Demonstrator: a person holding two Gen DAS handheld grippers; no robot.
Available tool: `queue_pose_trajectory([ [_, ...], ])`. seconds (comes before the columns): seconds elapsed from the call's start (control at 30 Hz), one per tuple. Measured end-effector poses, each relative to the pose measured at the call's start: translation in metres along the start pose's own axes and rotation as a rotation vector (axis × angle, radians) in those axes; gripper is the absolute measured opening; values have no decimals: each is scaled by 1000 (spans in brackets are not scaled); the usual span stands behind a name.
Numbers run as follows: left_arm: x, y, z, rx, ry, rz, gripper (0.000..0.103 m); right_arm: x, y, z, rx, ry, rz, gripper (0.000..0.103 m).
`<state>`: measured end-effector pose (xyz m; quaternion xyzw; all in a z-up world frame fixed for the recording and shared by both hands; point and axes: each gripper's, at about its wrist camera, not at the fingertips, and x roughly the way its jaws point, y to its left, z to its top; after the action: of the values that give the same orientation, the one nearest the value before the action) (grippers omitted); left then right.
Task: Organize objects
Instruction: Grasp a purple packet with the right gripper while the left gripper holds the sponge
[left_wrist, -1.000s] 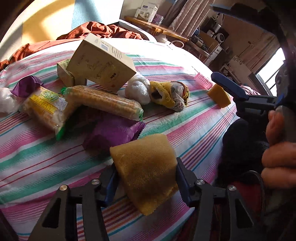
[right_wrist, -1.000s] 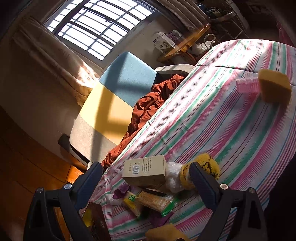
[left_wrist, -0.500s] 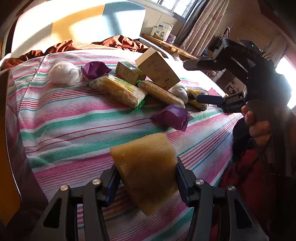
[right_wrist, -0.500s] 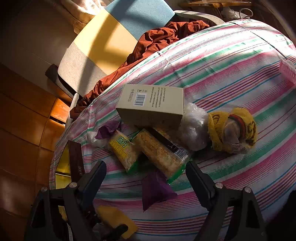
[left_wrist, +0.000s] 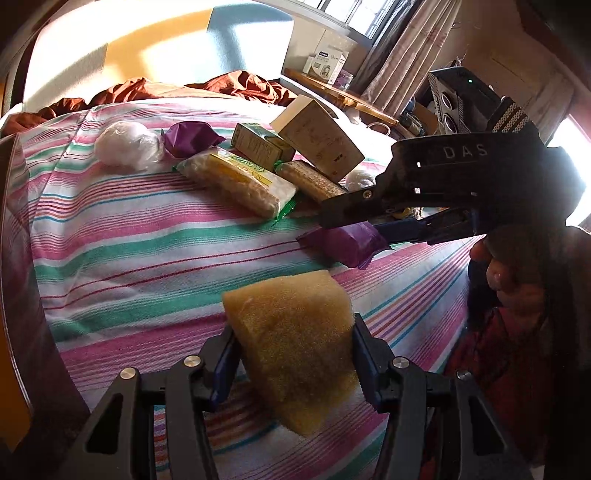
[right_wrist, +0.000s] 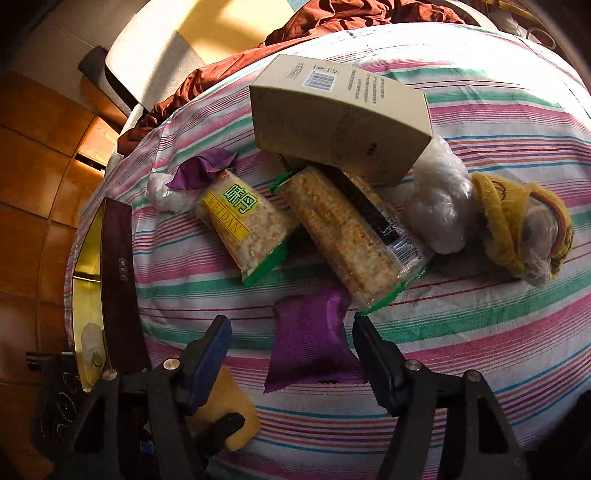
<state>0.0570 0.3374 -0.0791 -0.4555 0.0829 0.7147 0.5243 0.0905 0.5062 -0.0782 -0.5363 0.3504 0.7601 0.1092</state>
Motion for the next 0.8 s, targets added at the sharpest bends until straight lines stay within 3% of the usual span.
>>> queue_pose_trajectory([
  [0.17,0,-1,-2,2,-15,6,57,10,8,3,-37,19,-60,70],
  [0.3,0,-1,-4,4,-20,9,57,9,8,4,-48,9,-102,49],
  [0.33,0,-1,-4,9,-21,12,57,9,9,4,-52,9,-99,48],
  [0.8,-3,-5,-5,41,-23,32,55,8,7,5,-55,15,-98,50],
])
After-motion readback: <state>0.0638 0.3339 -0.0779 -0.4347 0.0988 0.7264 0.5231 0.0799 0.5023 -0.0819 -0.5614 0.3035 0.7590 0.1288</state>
